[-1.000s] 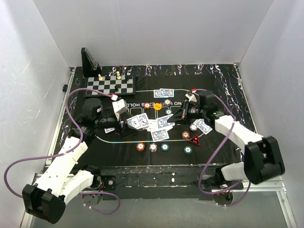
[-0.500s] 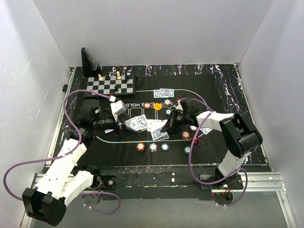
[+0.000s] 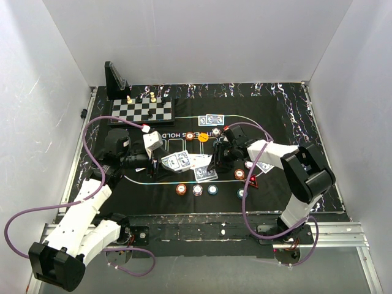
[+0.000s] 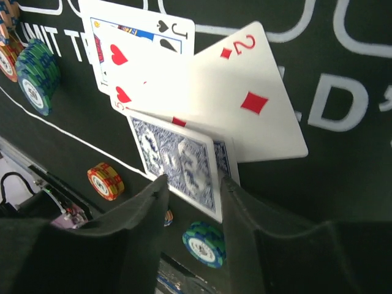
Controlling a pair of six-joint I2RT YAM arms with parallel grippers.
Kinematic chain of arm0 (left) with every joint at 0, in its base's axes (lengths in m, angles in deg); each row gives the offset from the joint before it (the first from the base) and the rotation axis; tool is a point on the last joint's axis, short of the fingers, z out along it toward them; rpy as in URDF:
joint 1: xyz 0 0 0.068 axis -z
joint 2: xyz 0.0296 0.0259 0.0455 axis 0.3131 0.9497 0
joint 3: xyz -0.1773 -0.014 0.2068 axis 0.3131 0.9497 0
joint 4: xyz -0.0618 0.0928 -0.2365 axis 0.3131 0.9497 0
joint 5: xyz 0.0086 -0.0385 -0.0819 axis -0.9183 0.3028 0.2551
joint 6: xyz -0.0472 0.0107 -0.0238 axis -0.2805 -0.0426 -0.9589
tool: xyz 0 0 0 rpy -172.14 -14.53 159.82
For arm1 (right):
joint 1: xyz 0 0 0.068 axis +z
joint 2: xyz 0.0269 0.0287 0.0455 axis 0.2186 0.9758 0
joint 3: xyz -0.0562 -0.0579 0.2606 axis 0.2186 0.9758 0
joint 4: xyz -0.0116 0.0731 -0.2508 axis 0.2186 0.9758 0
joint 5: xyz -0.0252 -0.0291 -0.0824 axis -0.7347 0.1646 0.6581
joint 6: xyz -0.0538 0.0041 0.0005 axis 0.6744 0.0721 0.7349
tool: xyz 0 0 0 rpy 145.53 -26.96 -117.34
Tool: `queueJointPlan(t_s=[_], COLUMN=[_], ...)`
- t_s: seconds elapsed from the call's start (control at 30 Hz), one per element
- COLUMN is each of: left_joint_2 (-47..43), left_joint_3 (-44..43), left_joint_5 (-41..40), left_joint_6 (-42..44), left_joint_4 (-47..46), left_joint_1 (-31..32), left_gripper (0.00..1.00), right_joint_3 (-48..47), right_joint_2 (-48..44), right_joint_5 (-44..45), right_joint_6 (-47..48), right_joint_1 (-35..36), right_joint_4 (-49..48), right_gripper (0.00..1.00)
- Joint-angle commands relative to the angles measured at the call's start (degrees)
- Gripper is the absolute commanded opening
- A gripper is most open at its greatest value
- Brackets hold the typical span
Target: Distribute texas hold em gaming equipment
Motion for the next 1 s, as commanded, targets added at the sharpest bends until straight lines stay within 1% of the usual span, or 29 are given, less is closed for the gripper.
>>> queueJointPlan(t_s=[0.0, 0.07, 0.1, 0.17, 0.33, 0.53, 0.7, 0.8, 0.97], left_joint_2=[-1.04, -1.22, -1.21, -1.04, -0.86, -0.69, 0.02, 0.45, 0.72], left_joint_3=[-1.28, -1.28, -1.28, -1.45, -1.63, -1.72, -2.07, -2.25, -2.33], left_joint_5=[1.81, 1.81, 1.89, 1.89, 2.16, 1.63, 1.28, 1.36, 1.45], left_joint_6=[0.6, 0.77, 0.6, 0.68, 0.77, 1.21, 1.39, 1.04, 0.68], left_joint_4=[0.14, 0.14, 0.14, 0.14, 0.05, -0.03, -0.47, -0.91, -1.09], left_joint_1=[-0.31, -0.31, -0.4, -0.4, -0.4, -0.4, -0.31, -0.31, -0.31], left_gripper=[0.26, 0.27, 0.26, 0.27, 0.27, 0.27, 0.27, 0.27, 0.28], right_joint_3=[-4.5, -6.87, -8.27, -12.05, -22.42, -32.36, -34.13, -34.3, -37.64], right_joint_2=[-7.25, -9.8, -10.68, -11.83, -14.03, -11.31, -9.72, -9.37, -7.09], right_joint_5=[8.46, 11.36, 12.68, 13.65, 13.48, 16.9, 19.72, 19.55, 20.42], right_joint_6=[3.13, 3.65, 4.09, 5.14, 6.82, 8.31, 8.32, 7.79, 7.79], right_joint_1=[0.82, 1.09, 1.17, 1.44, 5.56, 13.12, 18.04, 19.54, 21.74], right_joint_4=[9.53, 13.39, 15.67, 20.24, 25.27, 32.82, 36.61, 37.05, 39.51], right_gripper=[0.54, 0.67, 0.72, 0.74, 0.75, 0.75, 0.73, 0.72, 0.71])
